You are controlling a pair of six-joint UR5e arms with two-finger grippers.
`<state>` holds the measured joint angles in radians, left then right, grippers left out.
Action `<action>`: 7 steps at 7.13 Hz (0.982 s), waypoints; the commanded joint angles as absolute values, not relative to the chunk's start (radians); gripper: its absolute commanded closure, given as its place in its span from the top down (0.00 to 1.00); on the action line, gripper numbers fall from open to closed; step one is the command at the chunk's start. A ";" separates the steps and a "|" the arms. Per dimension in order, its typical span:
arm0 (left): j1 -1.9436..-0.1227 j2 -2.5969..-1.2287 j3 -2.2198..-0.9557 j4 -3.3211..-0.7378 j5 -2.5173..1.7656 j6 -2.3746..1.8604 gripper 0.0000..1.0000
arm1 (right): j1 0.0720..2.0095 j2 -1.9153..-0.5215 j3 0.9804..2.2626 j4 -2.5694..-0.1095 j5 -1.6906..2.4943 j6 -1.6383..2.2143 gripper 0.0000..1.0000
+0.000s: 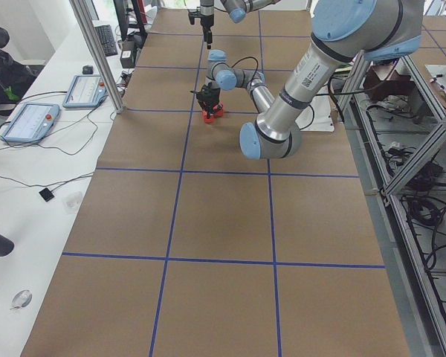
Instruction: Form red blocks into L shape at center
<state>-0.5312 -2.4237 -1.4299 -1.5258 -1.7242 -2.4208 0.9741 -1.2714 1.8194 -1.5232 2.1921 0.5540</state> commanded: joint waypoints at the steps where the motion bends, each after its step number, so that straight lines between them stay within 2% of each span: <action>1: -0.532 -2.424 -1.425 -1.552 -1.724 -2.421 0.00 | 0.974 -1.272 1.819 -1.523 2.192 0.554 0.99; 5: -0.609 -2.424 -1.425 -1.542 -1.727 -2.385 0.00 | 0.995 -1.258 1.819 -1.534 2.200 0.554 0.99; 7: -0.675 -2.425 -1.449 -1.484 -1.732 -2.236 0.00 | 1.029 -1.243 1.816 -1.546 2.201 0.555 0.99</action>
<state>-0.6337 -2.4248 -1.4325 -1.5160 -1.7293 -2.3329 1.0051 -1.2544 1.8184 -1.5369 2.1993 0.5540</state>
